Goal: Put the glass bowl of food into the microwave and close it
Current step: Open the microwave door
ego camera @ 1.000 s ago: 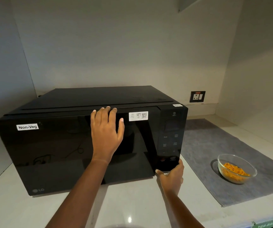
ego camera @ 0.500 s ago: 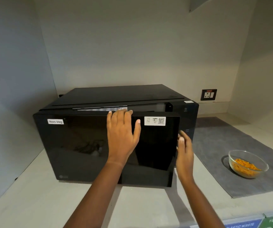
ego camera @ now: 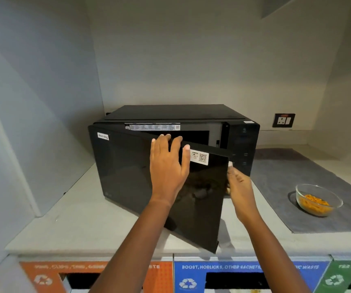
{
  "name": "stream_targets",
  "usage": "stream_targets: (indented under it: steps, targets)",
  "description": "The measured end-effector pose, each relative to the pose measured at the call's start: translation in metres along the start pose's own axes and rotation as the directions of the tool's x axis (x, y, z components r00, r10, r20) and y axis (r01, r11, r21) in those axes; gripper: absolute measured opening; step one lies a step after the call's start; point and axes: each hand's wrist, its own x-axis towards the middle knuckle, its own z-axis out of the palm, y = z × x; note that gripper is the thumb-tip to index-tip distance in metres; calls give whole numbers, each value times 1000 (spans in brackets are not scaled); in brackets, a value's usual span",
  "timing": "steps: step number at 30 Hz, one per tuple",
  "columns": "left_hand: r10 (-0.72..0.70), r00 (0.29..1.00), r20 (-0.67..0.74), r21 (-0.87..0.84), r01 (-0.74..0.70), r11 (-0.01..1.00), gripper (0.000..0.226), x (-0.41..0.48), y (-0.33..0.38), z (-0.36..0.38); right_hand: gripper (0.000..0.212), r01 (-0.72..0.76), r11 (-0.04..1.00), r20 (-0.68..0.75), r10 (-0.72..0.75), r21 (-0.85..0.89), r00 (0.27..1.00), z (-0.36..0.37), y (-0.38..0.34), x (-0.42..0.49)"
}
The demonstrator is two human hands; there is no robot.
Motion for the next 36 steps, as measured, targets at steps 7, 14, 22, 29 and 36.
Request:
stream_targets:
  steps: [7,14,22,29,36]
  targets:
    - [25,996,-90,-49,-30,998,43,-13,0,-51,54,89,996,147,-85,-17,985,9,-16,-54]
    - [-138,984,109,165,119,979,35,16,-7,-105,42,491,845,225,-446,-214,866,18,-37,-86]
    - [-375,806,458,528,92,844,9,42,-12,-156,51,695,713,488,-576,-92,656,57,-69,-113]
    - [-631,555,542,781,-55,622,43,62,-31,-181,37,696,717,706,-475,-34,524,103,-75,-156]
    - [-779,583,229,922,126,366,55,22,-60,-172,31,652,755,762,-381,-72,525,112,-50,-169]
